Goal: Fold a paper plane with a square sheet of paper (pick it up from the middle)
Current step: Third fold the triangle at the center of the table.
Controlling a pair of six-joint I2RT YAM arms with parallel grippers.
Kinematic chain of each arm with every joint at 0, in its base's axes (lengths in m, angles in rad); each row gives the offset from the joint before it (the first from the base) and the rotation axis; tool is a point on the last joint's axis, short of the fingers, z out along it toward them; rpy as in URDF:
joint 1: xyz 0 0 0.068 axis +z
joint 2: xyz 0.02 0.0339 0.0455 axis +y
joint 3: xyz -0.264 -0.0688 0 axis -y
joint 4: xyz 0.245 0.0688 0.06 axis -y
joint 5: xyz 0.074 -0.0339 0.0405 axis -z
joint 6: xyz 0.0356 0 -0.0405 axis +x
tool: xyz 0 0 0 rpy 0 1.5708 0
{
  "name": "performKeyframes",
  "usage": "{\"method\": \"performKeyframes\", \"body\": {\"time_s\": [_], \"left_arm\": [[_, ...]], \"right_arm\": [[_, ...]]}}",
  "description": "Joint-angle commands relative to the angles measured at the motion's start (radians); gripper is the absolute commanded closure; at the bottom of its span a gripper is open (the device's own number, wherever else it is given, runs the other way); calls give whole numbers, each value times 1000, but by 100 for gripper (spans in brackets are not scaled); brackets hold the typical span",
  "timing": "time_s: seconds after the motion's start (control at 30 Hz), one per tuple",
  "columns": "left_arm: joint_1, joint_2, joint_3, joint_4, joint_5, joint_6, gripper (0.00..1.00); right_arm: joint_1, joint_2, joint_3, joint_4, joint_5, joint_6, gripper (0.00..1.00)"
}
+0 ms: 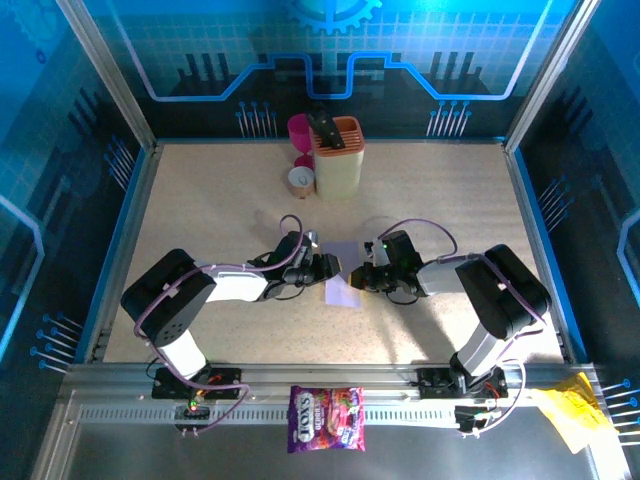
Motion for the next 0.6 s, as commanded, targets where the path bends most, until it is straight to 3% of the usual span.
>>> {"method": "performKeyframes", "body": {"time_s": [0.0,0.2,0.43,0.57], "left_arm": [[10,-2,-6,21,35,32,56],[14,6,-14,22,71,71,62],[17,0,-23,-15,98,113,87],[19,-14,-20,-51,94,111,97]], "right_arm": [[-7,66,-32,-138,78,-12,100],[-8,71,-28,-145,76,-14,100],[-9,22,37,-233,67,-65,100],[-4,-100,86,-328,54,-120,98]]}}
